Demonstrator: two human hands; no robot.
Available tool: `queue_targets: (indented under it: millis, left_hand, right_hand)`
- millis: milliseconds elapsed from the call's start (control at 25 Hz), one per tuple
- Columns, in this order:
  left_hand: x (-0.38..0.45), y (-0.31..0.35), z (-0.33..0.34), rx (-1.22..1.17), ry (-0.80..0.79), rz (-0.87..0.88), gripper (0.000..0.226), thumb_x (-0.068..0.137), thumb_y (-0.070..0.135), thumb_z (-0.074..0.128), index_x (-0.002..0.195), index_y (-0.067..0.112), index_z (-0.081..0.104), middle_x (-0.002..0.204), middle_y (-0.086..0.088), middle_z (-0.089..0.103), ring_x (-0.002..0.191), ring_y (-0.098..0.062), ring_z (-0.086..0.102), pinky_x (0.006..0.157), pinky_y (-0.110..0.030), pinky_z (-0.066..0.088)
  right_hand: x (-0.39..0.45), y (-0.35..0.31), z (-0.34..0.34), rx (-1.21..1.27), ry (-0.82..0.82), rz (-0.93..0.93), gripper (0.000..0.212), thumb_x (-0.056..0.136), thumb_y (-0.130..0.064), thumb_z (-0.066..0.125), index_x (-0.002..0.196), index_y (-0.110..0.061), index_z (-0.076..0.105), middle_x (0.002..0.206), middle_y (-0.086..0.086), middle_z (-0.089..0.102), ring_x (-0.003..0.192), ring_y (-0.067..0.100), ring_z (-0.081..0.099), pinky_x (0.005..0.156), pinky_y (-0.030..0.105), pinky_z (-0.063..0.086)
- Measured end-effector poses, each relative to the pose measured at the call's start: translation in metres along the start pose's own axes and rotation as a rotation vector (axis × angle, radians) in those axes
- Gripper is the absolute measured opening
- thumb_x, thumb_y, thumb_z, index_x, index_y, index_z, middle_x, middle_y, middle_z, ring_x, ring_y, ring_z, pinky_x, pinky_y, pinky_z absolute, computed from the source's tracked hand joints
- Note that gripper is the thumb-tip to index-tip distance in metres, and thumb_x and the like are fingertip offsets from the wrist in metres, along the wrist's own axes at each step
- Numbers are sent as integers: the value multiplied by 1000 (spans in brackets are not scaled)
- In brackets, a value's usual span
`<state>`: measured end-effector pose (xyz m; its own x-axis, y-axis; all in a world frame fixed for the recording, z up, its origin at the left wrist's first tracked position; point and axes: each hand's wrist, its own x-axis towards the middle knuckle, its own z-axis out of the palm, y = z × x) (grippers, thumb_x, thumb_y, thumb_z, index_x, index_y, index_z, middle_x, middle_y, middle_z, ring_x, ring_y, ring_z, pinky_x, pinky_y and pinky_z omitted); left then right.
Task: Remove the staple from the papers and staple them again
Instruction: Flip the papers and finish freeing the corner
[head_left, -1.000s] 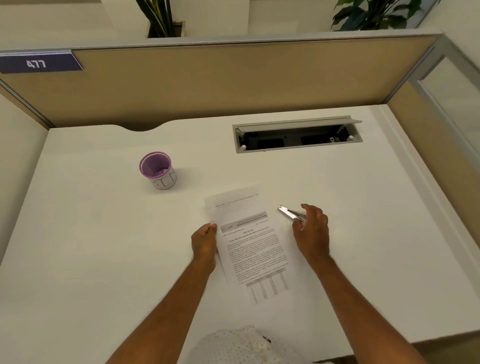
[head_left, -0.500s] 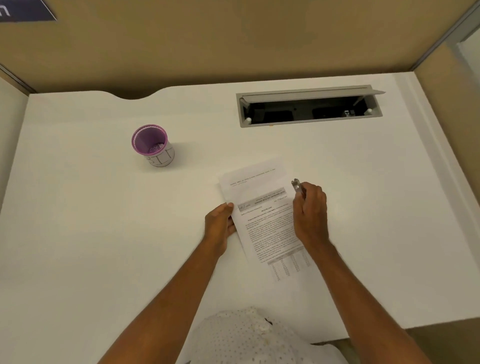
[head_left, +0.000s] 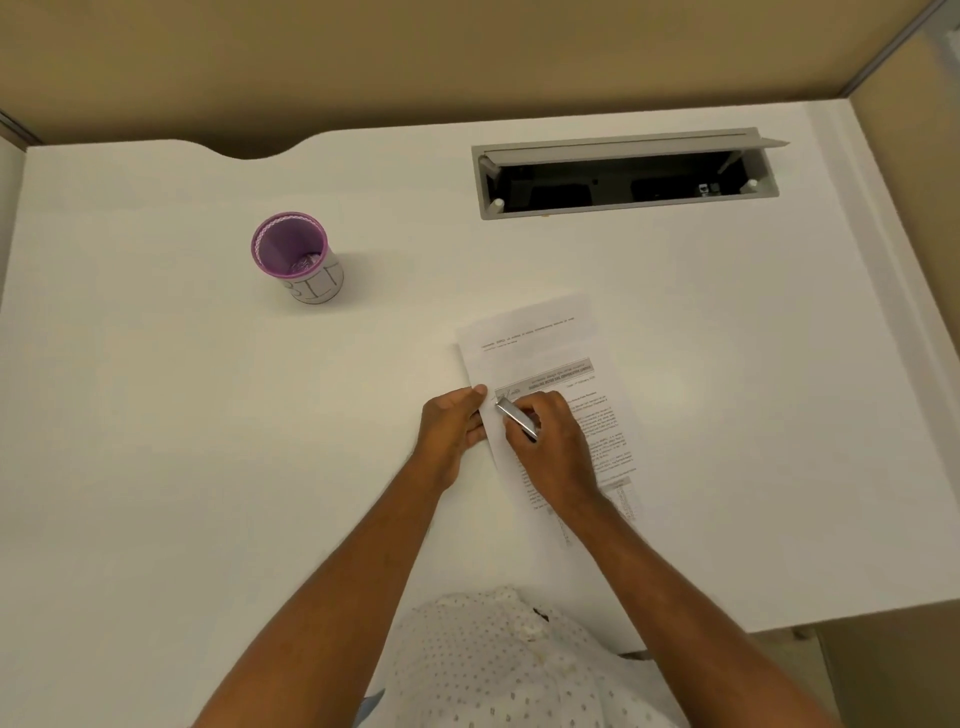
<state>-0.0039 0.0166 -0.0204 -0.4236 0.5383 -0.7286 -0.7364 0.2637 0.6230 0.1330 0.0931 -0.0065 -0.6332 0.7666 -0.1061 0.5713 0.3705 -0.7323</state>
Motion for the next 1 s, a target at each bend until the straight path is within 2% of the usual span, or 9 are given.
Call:
queue_targets:
  millis: [160, 320, 520, 720, 880, 1000]
  left_hand:
    - [2, -2, 0, 4, 14, 4, 33, 100, 23, 66, 120, -2, 70, 111, -17, 79, 103, -32, 76, 86, -39, 64]
    - [4, -3, -1, 8, 22, 4, 31, 99, 24, 67, 118, -1, 72, 109, -16, 79, 103, -32, 76, 89, -41, 63]
    - [6, -4, -1, 9, 18, -1, 29, 99, 23, 67, 115, 0, 73, 108, -16, 79, 101, -31, 76, 91, -43, 62]
    - [6, -3, -1, 2, 28, -3, 21, 100, 22, 65, 108, 6, 75, 101, -12, 81, 93, -27, 78, 84, -39, 65]
    - [8, -4, 0, 37, 66, 0, 29, 100, 23, 66, 117, 1, 72, 105, -16, 80, 95, -30, 78, 83, -40, 65]
    - [9, -5, 1, 58, 74, 12, 32, 100, 24, 65, 120, -1, 71, 108, -19, 79, 100, -34, 77, 87, -45, 64]
  right_hand:
    - [3, 2, 4, -35, -3, 25, 19, 92, -31, 71, 104, -19, 63, 96, -6, 61, 75, 10, 59, 58, 11, 40]
    - [4, 0, 6, -76, 17, 35, 21, 92, -36, 71, 103, -20, 63, 95, -6, 61, 73, 11, 59, 56, 16, 43]
    - [7, -4, 10, -55, 49, 29, 20, 93, -35, 71, 99, -18, 62, 92, -6, 59, 69, 10, 57, 54, 13, 38]
    - [6, -3, 13, 33, 45, 42, 20, 93, -32, 71, 105, -17, 65, 97, -3, 63, 78, 10, 60, 61, 14, 47]
    - [8, 0, 13, 96, 23, 115, 25, 96, -40, 66, 110, -19, 67, 102, -5, 67, 86, 10, 64, 70, 24, 58]
    - [10, -2, 14, 59, -5, 140, 29, 98, -48, 59, 114, -25, 66, 104, -10, 70, 89, 8, 65, 73, 25, 56]
